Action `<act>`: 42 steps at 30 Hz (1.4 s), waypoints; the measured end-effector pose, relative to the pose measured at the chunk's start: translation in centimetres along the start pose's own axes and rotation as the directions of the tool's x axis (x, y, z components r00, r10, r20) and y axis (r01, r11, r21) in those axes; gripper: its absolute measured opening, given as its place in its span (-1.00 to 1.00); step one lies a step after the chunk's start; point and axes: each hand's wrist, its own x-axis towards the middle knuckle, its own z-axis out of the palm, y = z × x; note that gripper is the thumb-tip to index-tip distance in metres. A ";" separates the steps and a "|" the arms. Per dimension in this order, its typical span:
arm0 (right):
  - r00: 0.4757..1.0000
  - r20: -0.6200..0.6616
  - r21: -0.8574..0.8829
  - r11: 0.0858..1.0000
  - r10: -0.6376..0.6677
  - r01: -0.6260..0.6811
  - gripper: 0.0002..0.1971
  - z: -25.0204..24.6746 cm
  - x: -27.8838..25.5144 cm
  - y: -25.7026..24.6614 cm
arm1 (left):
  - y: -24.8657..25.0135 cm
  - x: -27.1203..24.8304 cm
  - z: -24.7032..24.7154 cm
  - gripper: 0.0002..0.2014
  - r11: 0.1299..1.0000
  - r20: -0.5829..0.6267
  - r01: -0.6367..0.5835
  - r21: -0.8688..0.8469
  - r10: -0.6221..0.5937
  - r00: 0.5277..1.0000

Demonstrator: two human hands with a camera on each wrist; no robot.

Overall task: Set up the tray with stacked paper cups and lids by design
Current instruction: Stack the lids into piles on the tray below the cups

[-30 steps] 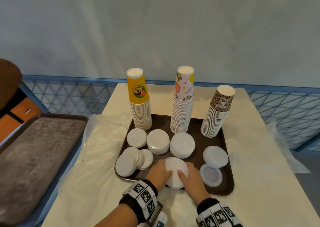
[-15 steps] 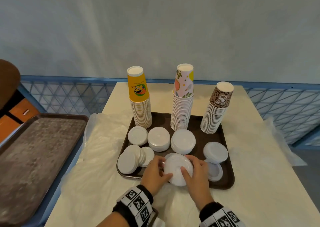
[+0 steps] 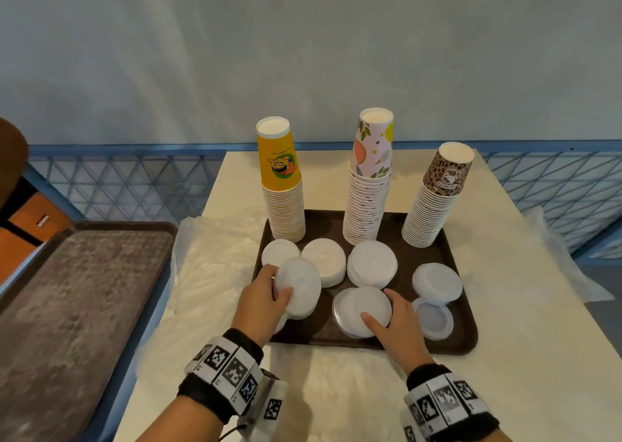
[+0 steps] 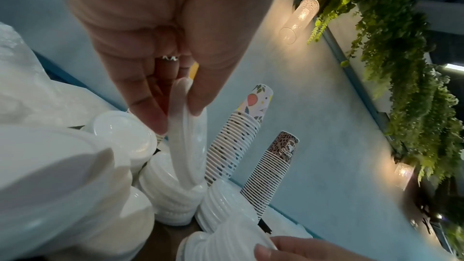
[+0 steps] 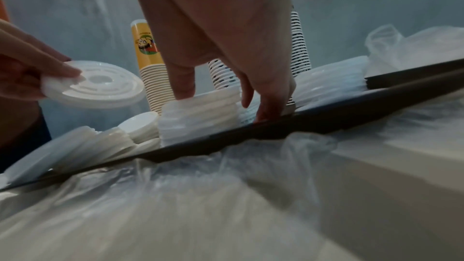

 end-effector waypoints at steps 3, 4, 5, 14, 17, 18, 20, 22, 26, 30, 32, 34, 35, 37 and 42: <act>0.999 0.042 0.009 1.000 0.027 -0.028 -0.34 0.3 0.6 -0.5 | 0.2 0.0 0.4 -0.61 0.998 0.052 0.000 0.070 -0.004 0.999; 0.999 0.044 0.009 1.000 0.026 -0.026 -0.34 0.4 0.7 -0.6 | 0.2 -0.1 0.7 -0.60 0.997 0.079 0.004 0.078 -0.010 0.997; 0.999 0.045 0.001 1.000 0.025 -0.025 -0.33 0.5 0.7 -0.7 | 0.2 -0.2 1.0 -0.59 0.997 0.107 0.009 0.076 -0.017 0.994; 0.995 0.092 -0.083 0.996 0.035 -0.028 -0.30 0.5 0.3 -1.1 | 0.3 -0.6 2.7 -0.52 0.997 0.225 0.015 0.073 -0.031 0.974; 0.992 0.121 -0.083 0.996 0.034 -0.024 -0.34 -0.1 0.4 -1.2 | 0.5 -0.5 2.9 -0.54 0.997 0.216 -0.002 0.083 -0.016 0.976; 0.992 0.122 -0.072 0.997 0.030 -0.021 -0.37 -0.3 0.4 -1.2 | 0.5 -0.5 2.9 -0.54 0.997 0.216 -0.005 0.080 -0.012 0.976; 0.993 0.116 -0.030 1.000 0.007 -0.004 -0.43 -0.7 0.3 -1.1 | 0.6 -0.3 3.0 -0.55 0.997 0.215 -0.005 0.077 -0.011 0.977; 0.991 0.135 0.032 0.999 0.000 -0.005 -0.49 -1.1 0.2 -0.9 | 0.6 -0.1 3.2 -0.55 0.997 0.220 0.007 0.079 -0.025 0.975; 0.994 0.088 0.158 0.984 0.064 -0.077 -0.55 -3.6 0.0 -0.7 | 0.9 0.6 4.1 -0.53 0.998 0.271 0.057 -0.013 -0.052 0.961; 0.974 -0.121 0.221 0.962 0.189 -0.160 -0.54 -7.4 0.2 1.1 | 1.6 1.2 5.9 -0.53 0.974 0.348 0.164 -0.156 -0.101 0.932; 0.967 -0.158 0.164 0.971 0.198 -0.172 -0.56 -8.5 0.5 2.9 | 1.8 1.3 6.9 -0.54 0.961 0.380 0.206 -0.182 -0.125 0.917; 0.970 -0.151 0.114 0.978 0.191 -0.175 -0.58 -9.1 0.7 4.6 | 2.0 1.4 7.7 -0.53 0.958 0.411 0.240 -0.158 -0.157 0.898; 0.971 -0.145 0.093 0.980 0.190 -0.177 -0.59 -9.2 0.6 5.2 | 2.1 1.4 8.1 -0.53 0.960 0.421 0.248 -0.128 -0.174 0.890; 0.973 -0.145 0.059 0.983 0.180 -0.174 -0.62 -9.2 0.6 6.0 | 2.3 1.5 8.8 -0.52 0.969 0.424 0.240 -0.059 -0.193 0.885; 0.965 -0.234 -0.005 0.993 0.117 -0.121 -0.64 -8.2 0.8 6.5 | 2.8 1.7 10.4 -0.43 0.981 0.366 0.112 0.160 -0.165 0.916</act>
